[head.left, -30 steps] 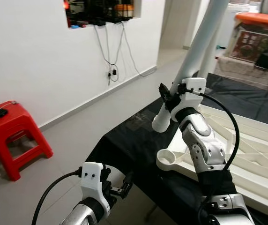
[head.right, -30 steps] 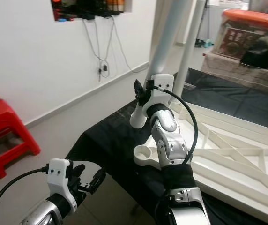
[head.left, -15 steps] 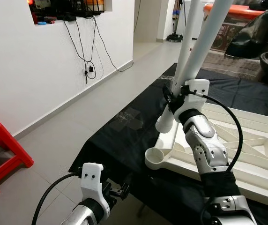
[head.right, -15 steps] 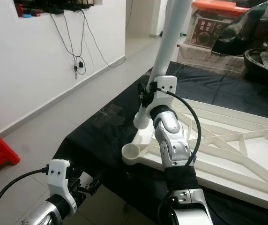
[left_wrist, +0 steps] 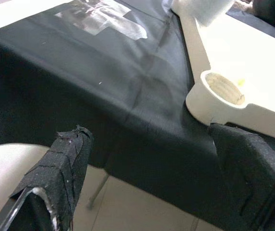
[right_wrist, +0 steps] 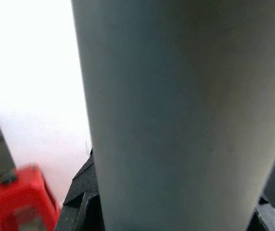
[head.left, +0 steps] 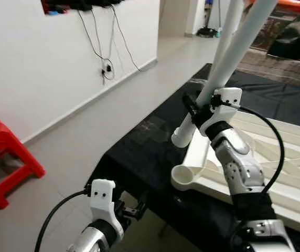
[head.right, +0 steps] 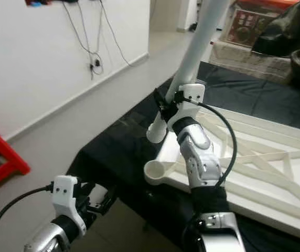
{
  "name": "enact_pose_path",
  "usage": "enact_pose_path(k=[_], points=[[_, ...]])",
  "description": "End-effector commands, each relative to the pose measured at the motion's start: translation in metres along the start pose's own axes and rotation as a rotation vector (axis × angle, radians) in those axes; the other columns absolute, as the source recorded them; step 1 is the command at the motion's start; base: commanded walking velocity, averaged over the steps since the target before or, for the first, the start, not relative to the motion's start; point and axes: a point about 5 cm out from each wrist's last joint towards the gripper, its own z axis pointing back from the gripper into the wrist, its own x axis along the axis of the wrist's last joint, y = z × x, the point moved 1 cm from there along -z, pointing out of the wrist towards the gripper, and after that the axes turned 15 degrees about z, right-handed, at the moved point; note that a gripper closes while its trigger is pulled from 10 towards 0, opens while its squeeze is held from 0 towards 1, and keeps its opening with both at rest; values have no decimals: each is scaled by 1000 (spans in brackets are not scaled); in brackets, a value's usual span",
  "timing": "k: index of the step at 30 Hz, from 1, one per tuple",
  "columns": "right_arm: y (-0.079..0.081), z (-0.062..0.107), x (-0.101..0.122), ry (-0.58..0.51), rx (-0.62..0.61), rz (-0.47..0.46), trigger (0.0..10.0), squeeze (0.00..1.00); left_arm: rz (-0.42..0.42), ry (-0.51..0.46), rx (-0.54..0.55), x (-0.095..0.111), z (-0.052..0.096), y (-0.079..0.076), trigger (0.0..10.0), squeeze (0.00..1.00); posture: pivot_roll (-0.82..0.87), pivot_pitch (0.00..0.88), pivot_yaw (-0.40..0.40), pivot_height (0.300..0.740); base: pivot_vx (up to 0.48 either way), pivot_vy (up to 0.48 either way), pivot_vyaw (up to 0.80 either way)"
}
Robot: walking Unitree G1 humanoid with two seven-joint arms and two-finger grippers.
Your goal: Building children table
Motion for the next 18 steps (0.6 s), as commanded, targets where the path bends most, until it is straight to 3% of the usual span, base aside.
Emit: enact_pose_path(k=[1,2,4,6,9,14,18], points=[[-9,3,9,-35,112,-58,10000,0,-3,13,-4,0,3,-2,10000,0,183,65,-29,740,0,0,0],[-9,3,9,-35,112,-58,10000,0,-3,13,-4,0,3,-2,10000,0,183,65,-29,740,0,0,0],[-25,13,18,-35,369,-102,10000,0,4,12,-6,1,8,-6,10000,0,190,102,-27,740,0,0,0],[-31,20,20,-17,495,-104,10000,0,8,10,-7,3,12,-9,10000,0,195,116,-24,740,0,0,0],[-30,22,17,2,545,-90,10000,0,9,10,-7,3,13,-10,10000,0,196,119,-23,740,0,0,0],[-21,32,6,63,752,-45,10000,0,12,15,-8,5,20,-15,10000,0,203,153,-18,740,0,0,0],[-17,31,6,52,815,-53,10000,0,15,18,-8,6,23,-17,10000,0,212,182,-18,740,0,0,0]])
